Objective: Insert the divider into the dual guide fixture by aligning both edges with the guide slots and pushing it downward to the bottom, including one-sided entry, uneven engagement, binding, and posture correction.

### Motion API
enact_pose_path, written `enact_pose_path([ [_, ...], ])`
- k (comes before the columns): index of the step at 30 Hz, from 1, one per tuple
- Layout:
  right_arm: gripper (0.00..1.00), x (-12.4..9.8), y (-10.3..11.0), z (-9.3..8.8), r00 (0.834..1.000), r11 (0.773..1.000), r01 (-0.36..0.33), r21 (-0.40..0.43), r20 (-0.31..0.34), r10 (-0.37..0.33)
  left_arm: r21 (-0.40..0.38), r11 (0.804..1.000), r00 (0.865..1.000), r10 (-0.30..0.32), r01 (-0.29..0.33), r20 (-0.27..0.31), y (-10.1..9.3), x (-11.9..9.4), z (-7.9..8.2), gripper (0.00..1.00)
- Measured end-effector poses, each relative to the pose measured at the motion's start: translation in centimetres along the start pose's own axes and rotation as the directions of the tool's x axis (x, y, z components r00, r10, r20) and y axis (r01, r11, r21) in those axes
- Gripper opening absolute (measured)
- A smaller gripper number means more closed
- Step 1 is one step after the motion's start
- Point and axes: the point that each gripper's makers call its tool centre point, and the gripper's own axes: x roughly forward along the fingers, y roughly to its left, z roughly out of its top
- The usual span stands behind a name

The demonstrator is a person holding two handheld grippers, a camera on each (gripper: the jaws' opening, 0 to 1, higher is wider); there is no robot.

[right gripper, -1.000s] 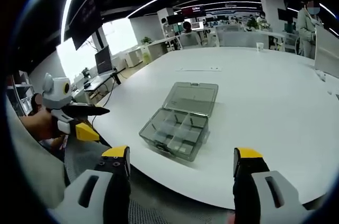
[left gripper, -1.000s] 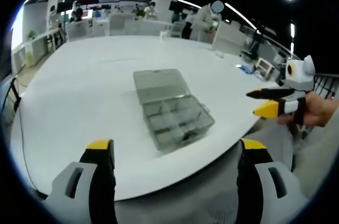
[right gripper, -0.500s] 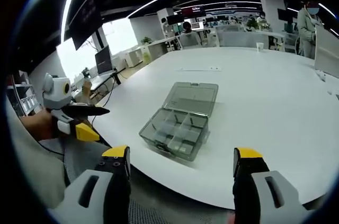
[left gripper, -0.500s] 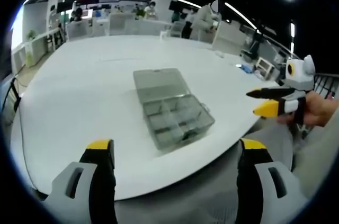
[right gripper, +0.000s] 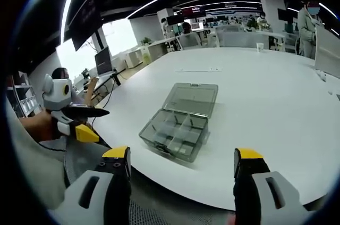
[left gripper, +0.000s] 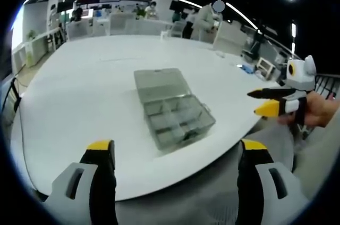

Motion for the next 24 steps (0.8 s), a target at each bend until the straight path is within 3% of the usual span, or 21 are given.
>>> enact_pose_path([
  [24,0.77,-0.07,0.08,-0.05,1.0,1.0,-0.002,0.0,-0.001,0.002,0.007,1.0,1.0,0.0,0.0,-0.009,-0.03,0.11,-0.15,0.94],
])
